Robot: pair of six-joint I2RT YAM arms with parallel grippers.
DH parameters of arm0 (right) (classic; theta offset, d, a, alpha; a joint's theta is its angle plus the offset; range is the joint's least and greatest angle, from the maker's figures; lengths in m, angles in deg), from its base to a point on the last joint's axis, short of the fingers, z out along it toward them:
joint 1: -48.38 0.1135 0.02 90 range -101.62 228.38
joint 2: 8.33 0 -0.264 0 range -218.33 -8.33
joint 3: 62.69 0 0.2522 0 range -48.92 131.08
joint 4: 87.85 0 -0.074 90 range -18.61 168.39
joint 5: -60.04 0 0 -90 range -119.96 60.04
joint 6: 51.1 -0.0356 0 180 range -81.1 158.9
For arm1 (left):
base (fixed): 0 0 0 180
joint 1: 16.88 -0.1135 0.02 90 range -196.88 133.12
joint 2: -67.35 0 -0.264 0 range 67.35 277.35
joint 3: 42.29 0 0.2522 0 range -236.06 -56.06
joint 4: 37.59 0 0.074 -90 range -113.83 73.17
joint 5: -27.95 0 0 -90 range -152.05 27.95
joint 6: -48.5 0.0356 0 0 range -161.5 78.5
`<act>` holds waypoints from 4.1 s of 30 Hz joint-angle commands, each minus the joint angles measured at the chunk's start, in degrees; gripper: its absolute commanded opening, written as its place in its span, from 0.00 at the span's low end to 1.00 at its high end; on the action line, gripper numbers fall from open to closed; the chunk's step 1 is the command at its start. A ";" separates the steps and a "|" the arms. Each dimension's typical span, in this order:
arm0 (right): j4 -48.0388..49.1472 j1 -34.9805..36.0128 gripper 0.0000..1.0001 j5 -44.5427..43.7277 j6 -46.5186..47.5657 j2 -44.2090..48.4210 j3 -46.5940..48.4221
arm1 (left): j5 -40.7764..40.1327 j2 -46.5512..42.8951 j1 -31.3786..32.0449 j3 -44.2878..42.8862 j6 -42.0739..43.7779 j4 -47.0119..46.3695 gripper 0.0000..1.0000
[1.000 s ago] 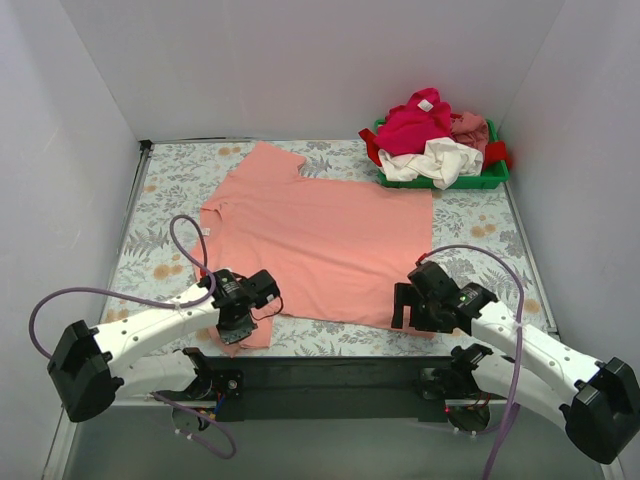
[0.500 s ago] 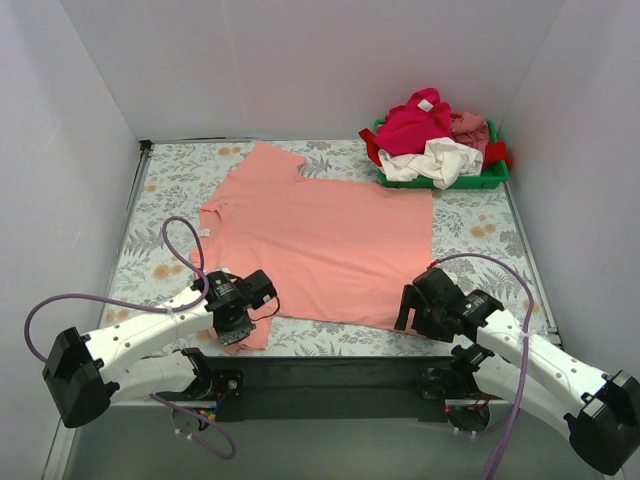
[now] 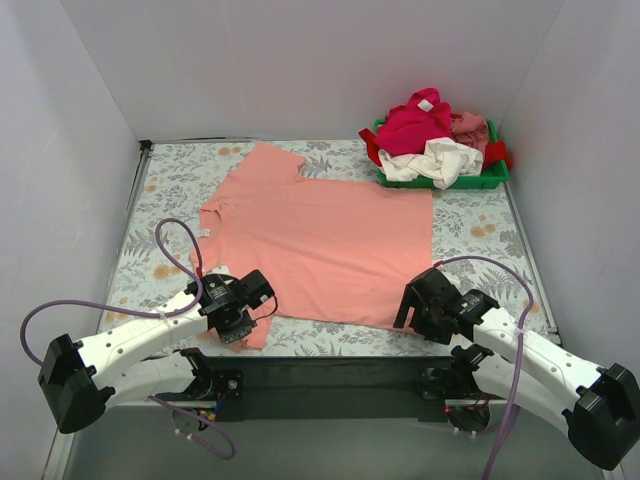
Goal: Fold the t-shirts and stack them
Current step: Fold the tshirt
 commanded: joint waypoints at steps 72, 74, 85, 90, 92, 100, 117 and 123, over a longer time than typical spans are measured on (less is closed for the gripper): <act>16.75 -13.65 0.01 -1.95 26.96 -24.61 25.60 | -13.05 21.32 -22.58 -19.06 25.07 -38.93 0.00; 16.93 -14.08 0.01 -1.95 27.31 -25.84 26.31 | -12.88 23.25 -23.11 -20.29 26.12 -39.20 0.00; 19.13 -16.81 0.01 -0.28 28.37 -30.50 28.86 | -10.68 31.78 -26.10 -24.77 32.89 -45.17 0.00; 20.09 -17.77 0.01 -0.02 28.63 -32.88 29.91 | -8.75 36.16 -27.60 -26.97 36.23 -47.63 0.00; 20.27 -18.04 0.01 0.07 28.81 -33.75 30.18 | -7.96 37.58 -27.77 -27.58 37.80 -48.42 0.00; 21.06 -19.36 0.01 -0.89 29.42 -34.90 31.23 | -7.08 41.80 -29.97 -30.04 38.78 -50.98 0.00; 21.41 -22.61 0.98 7.07 33.29 -32.89 32.66 | 3.18 38.56 -35.07 -29.36 36.77 -52.03 0.90; 29.31 -21.13 0.98 26.75 35.57 -28.48 24.04 | 14.09 29.33 -35.07 -16.27 32.81 -55.28 0.92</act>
